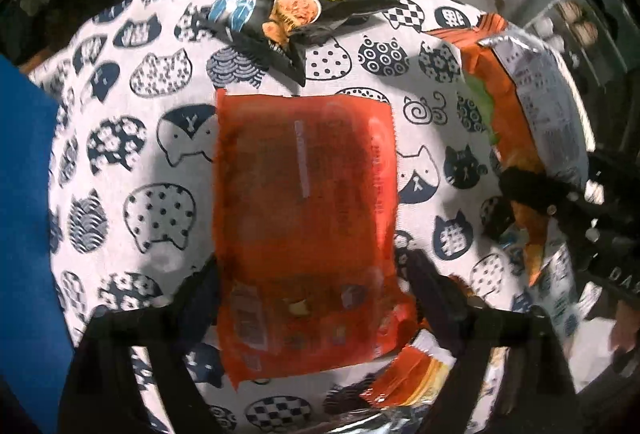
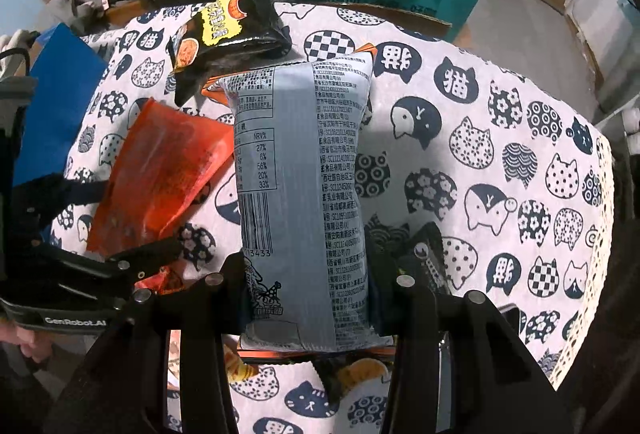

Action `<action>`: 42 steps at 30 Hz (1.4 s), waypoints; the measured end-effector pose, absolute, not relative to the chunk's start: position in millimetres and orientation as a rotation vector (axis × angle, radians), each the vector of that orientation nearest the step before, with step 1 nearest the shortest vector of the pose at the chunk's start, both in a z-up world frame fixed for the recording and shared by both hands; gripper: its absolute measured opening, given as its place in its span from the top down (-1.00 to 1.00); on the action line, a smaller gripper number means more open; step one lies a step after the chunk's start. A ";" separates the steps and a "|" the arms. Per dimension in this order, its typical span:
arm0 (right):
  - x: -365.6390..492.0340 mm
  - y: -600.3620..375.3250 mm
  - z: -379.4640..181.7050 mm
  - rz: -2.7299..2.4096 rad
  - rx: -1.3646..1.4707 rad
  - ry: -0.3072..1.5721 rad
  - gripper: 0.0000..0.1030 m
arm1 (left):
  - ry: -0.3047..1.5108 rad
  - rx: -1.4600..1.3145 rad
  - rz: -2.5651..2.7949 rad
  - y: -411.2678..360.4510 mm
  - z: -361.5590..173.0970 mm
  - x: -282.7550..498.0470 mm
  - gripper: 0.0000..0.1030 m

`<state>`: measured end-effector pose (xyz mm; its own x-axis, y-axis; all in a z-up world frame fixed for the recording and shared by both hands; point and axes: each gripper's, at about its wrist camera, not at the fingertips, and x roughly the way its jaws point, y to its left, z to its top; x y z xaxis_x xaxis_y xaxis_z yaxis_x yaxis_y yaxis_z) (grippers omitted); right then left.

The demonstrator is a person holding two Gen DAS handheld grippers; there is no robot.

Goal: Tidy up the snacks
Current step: 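Grasp the orange bag with the left tool while the right tool grasps the grey-white chip bag, then carry both bags into the cardboard box and open both tools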

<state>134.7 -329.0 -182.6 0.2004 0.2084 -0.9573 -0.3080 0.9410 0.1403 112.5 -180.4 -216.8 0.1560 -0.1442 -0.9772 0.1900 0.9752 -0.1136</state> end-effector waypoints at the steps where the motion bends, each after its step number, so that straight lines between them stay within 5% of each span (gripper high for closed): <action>1: 133.8 -328.7 -182.2 0.357 -0.088 1.320 0.19 | 1.381 0.051 -0.248 -181.5 -215.6 111.3 -0.34; 8: 124.1 -323.7 -174.9 0.346 -0.088 1.309 0.19 | 1.362 0.028 -0.294 -174.0 -208.1 110.3 0.30; 11: 119.6 -321.9 -168.7 0.345 -0.087 1.302 0.19 | 1.340 0.058 -0.301 -162.0 -199.1 107.2 0.41; 42: 95.8 -258.2 -89.3 0.392 -0.099 1.173 0.19 | 1.028 0.215 -0.204 -95.3 -89.6 56.1 0.44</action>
